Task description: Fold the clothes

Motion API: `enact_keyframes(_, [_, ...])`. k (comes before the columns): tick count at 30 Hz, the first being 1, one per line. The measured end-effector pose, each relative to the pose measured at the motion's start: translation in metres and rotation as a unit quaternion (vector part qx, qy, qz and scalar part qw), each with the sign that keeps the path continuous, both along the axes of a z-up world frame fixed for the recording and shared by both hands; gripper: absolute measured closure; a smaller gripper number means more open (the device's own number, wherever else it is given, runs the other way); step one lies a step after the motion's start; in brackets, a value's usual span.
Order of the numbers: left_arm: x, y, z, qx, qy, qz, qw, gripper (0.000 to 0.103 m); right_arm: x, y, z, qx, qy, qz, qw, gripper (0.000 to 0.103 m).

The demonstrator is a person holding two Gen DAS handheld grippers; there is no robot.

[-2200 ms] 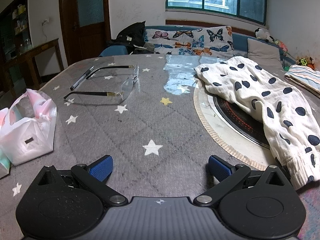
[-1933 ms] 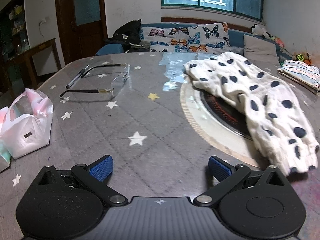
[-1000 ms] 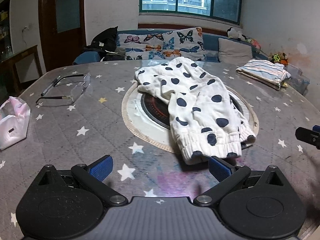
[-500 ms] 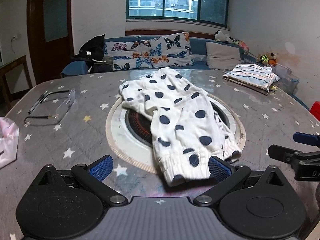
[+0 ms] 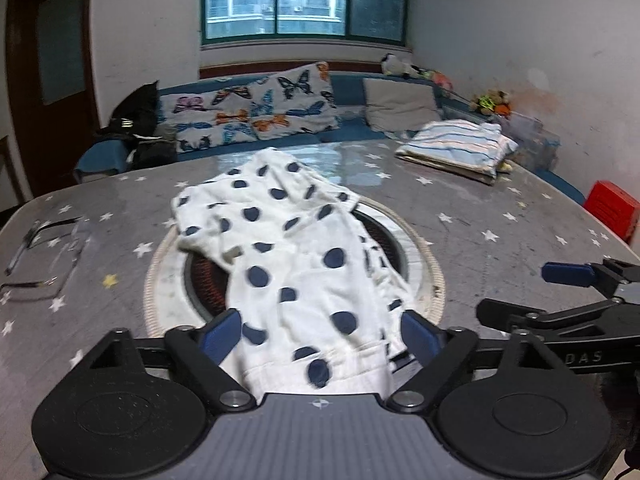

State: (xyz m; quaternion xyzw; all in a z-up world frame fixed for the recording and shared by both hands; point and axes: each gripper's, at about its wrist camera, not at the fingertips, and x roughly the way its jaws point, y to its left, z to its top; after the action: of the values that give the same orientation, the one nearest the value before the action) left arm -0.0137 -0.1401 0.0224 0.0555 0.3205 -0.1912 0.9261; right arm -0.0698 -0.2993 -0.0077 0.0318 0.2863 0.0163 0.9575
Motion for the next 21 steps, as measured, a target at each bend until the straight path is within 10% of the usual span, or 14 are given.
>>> enact_keyframes(8, [0.025, -0.031, -0.017, 0.015, 0.029, -0.044, 0.9985, 0.049, 0.012, -0.015, -0.001, 0.000, 0.008, -0.012, 1.000, 0.000])
enact_keyframes(13, [0.038, -0.029, -0.026, 0.011, 0.049, -0.050, 0.9975, 0.088, 0.018, -0.018, 0.002, -0.004, 0.010, 0.003, 1.000, 0.000])
enact_keyframes(21, [0.034, 0.009, -0.009, -0.025, 0.030, -0.019, 0.9991, 0.097, 0.041, 0.000, 0.002, 0.007, 0.024, 0.045, 0.999, 0.009])
